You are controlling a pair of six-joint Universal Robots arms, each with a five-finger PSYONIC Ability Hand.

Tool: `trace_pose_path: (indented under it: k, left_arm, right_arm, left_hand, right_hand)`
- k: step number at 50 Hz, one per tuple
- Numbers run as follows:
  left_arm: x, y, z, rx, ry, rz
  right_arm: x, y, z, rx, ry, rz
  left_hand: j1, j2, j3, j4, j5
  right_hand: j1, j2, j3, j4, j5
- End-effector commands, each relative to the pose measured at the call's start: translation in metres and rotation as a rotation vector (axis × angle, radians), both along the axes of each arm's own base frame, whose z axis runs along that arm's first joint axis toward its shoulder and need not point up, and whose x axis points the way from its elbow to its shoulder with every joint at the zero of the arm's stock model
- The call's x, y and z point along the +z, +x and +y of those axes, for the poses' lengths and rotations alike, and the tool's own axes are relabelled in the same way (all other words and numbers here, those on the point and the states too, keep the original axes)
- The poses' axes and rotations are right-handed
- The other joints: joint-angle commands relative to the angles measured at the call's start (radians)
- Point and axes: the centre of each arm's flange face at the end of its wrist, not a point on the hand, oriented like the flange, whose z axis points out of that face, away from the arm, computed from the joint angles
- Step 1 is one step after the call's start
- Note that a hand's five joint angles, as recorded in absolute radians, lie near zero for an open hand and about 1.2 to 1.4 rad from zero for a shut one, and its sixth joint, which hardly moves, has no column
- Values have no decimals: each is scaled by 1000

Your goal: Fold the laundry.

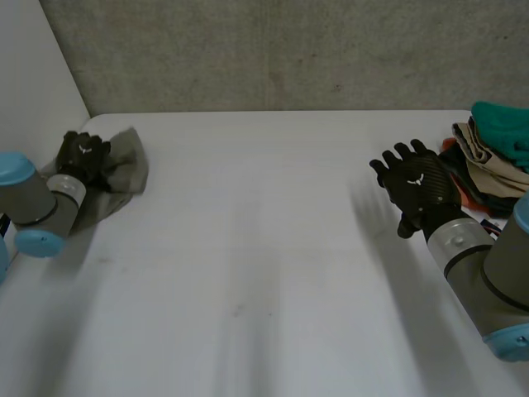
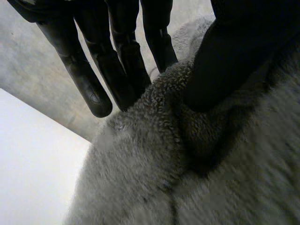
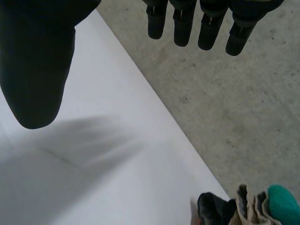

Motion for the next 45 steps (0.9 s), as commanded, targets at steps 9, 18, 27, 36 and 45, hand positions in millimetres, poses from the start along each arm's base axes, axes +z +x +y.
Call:
trace_pose_path:
  k: [9,18,27,36,45]
  left_arm:
    - [196,-113,151,-305,-135,427]
    - [114,-194,289,-645,268,458]
    - [56,-241,355,-793,462,377]
    - [125,-200,308,-563,242,467]
    - [140,-102,236,-199,173,333]
  right_arm:
    - [0,-12,-4,-39,-3,-14]
    - [11,-30,-14,-139,-34,-22]
    - [14,-49,-26,-223,-42,-27]
    - [13,-46,-18,-215,22,-7]
    - [22,-17,20,-124,294,-46]
  left_hand:
    - [305,222,235,224,272]
    - [305,222,235,224,272]
    - [-607,-690,-677,-688,-640]
    - [-796,-879,-865,-877,-828]
    - [-799,-882,-868,-880,-831]
  right_hand:
    - [-59,-40,-38,-41,-48]
    - [-59,-40,-38,-41,-48]
    - [-59,-40,-38,-41,-48]
    - [-59,-40,-38,-41,-48]
    - [-59,-40,-38,-41,-48]
